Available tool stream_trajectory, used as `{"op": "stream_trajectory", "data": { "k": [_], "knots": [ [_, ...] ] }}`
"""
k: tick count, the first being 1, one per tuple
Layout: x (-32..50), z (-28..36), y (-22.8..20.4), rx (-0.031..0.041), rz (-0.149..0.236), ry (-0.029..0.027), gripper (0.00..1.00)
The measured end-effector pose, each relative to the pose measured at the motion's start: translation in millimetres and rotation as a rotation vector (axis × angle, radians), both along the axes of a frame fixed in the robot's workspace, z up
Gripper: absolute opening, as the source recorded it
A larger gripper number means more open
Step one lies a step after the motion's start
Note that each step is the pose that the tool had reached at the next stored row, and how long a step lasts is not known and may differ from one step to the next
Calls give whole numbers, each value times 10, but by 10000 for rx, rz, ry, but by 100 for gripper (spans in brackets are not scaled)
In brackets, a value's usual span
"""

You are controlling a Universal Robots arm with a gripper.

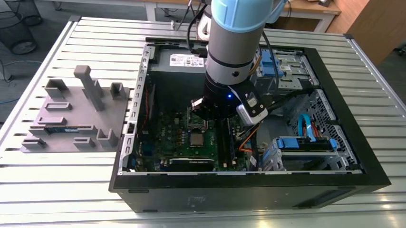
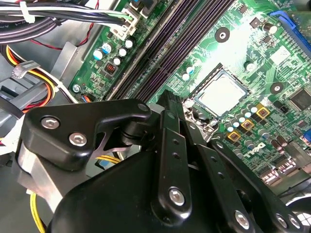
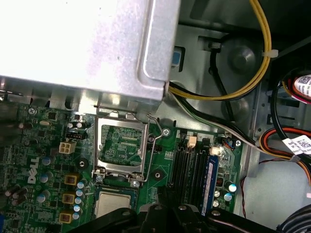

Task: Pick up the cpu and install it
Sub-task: 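Close the cpu cover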

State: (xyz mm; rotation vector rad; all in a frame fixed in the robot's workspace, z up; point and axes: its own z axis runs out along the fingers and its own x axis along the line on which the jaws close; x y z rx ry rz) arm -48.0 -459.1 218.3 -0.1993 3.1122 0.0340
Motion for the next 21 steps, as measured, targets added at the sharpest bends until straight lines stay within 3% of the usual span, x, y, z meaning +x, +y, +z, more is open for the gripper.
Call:
{"op": "stream_trajectory", "data": {
  "k": [16,21],
  "knots": [
    [5,8,7,22,7,0,11],
    [15,2,16,21,235,1,11]
  ]
}}
